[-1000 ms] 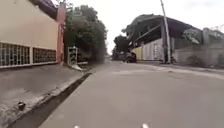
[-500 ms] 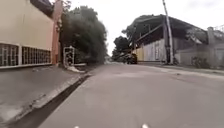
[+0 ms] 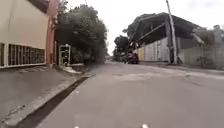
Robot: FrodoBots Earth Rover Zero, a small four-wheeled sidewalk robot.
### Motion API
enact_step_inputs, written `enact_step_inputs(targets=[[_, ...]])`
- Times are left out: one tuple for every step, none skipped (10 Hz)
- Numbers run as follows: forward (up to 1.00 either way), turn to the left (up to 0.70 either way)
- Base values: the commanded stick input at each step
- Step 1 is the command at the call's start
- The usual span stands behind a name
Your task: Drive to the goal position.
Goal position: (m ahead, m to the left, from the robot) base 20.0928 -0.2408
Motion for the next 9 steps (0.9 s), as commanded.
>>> enact_step_inputs(targets=[[1.00, 0.00], [1.00, 0.00], [1.00, 0.00], [1.00, 0.00], [1.00, 0.00], [1.00, 0.00], [1.00, 0.00], [1.00, 0.00], [1.00, 0.00]])
